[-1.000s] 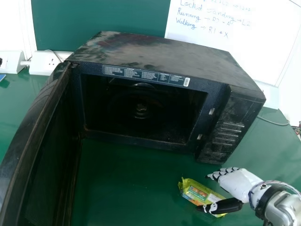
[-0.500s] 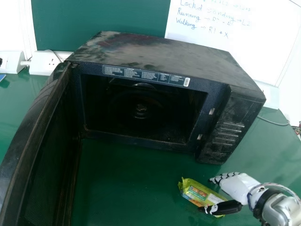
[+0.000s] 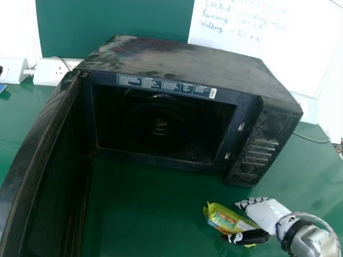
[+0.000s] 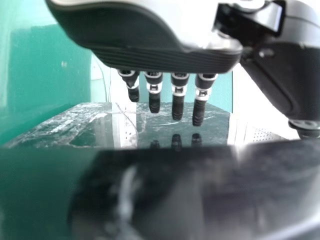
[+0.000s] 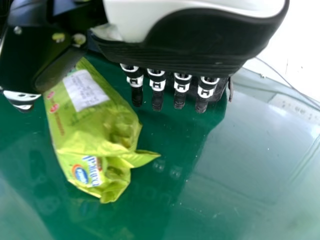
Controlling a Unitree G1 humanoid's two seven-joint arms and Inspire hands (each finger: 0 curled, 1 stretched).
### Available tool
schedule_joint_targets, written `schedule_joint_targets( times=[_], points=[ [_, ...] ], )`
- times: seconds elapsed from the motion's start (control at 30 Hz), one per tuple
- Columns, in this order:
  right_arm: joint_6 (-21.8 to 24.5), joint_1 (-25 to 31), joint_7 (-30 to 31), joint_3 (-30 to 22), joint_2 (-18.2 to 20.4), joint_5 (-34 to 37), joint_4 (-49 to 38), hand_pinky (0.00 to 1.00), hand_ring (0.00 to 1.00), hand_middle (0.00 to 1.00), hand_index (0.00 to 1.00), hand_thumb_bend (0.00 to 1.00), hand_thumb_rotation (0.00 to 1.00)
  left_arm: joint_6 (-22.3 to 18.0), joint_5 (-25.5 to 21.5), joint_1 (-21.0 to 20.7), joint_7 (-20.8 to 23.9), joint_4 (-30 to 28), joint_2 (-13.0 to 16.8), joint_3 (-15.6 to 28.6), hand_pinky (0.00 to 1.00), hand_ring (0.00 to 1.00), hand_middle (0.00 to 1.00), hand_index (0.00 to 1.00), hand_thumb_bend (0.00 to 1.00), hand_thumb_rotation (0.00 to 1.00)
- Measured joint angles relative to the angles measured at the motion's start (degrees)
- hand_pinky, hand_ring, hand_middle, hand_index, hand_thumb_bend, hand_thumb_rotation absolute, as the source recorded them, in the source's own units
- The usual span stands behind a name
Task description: Put biscuit inside oven
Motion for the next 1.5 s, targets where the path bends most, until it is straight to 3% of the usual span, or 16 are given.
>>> schedule_joint_targets(
  times=[0.33,0.47,1.03,1.27,1.5],
  points=[
    [0.37,-1.05,-1.23,1.57,0.41,0.33,1.15,1.0,1.0,1.0,1.0,0.96,1.0,0.02,-0.02,0.5,0.25,-1.06,-0.25,0.0,0.98,0.88,0.94,0.94,1.0,1.0],
    [0.07,-0.99,-4.5,2.38,1.48,-0.17,2.58,1.0,1.0,1.0,1.0,0.96,1.0,0.02,-0.03,0.78,0.25,-1.15,-0.26,0.0,0.92,0.86,0.91,0.92,1.0,1.0],
    [0.76,-0.77,-10.28,4.99,3.21,-2.95,4.54,1.0,1.0,1.0,1.0,0.93,1.0,-0.35,-0.63,0.77,-0.07,-1.0,-0.32,0.04,0.97,0.89,0.93,0.93,1.0,1.0],
    [2.22,-0.42,-11.22,5.89,4.31,-5.25,3.99,1.0,1.0,1.0,1.0,0.89,0.86,-0.48,-0.61,0.74,0.35,-0.87,-0.51,0.23,1.0,0.91,0.95,0.94,1.0,1.0],
    [2.86,0.49,-11.48,5.93,4.3,-6.73,2.98,1.0,1.0,1.0,1.0,0.88,0.83,-0.48,-0.6,0.85,1.0,-0.96,-0.62,0.39,1.0,0.9,0.95,0.94,1.0,1.0]
  ],
)
